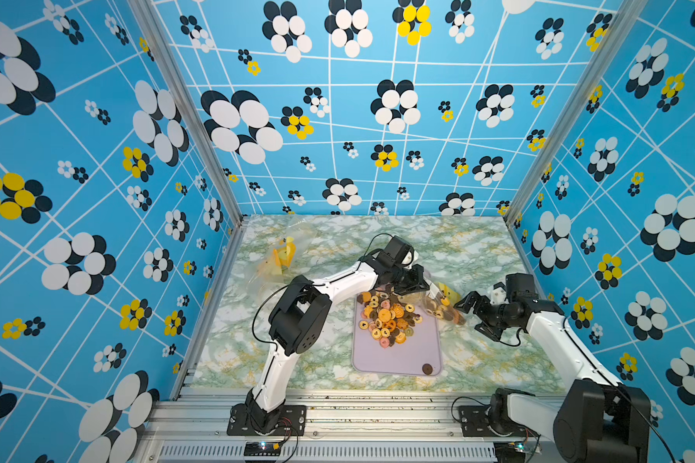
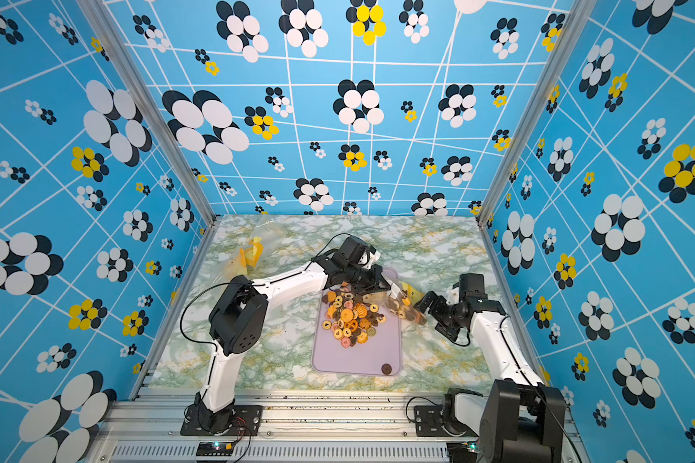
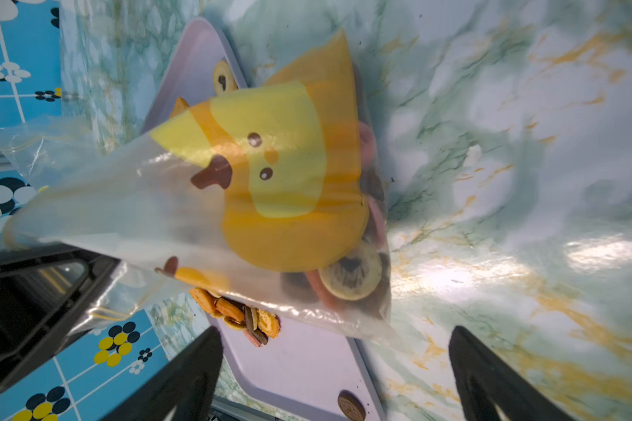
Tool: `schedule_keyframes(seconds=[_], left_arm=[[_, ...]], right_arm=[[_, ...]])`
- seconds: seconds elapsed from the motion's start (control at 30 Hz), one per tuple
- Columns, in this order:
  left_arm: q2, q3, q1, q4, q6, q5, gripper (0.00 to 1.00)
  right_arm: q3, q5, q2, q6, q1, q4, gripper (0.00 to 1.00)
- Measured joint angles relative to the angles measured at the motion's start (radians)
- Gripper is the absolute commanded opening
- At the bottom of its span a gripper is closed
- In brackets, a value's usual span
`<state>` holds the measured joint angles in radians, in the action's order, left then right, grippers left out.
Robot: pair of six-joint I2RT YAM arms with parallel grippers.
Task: Pour cookies out of the ziploc bag
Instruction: Pick up the ziploc bag from the center of the board.
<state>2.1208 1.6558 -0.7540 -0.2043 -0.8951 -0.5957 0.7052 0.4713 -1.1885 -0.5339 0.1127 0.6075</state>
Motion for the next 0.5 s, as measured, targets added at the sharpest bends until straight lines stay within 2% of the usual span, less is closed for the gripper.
schedule_keyframes(seconds=[0.07, 0.27, 0.37, 0.5], left_arm=[[0.0, 0.0, 0.009, 0.0, -0.004, 0.0, 0.0], [0.0, 0.0, 0.024, 0.0, -0.011, 0.0, 0.0], [0.0, 0.0, 0.03, 0.0, -0.011, -0.001, 0.0], [0.002, 0.0, 0.041, 0.0, -0.011, -0.003, 0.0]], right_arm=[[-0.032, 0.014, -0.012, -0.023, -0.023, -0.049, 0.99], [-0.065, 0.043, -0.062, -0.096, -0.06, -0.181, 0.85], [-0.028, 0.043, -0.115, -0.113, -0.07, -0.212, 0.76], [0.097, 0.048, -0.214, -0.115, -0.074, -0.217, 0.66]])
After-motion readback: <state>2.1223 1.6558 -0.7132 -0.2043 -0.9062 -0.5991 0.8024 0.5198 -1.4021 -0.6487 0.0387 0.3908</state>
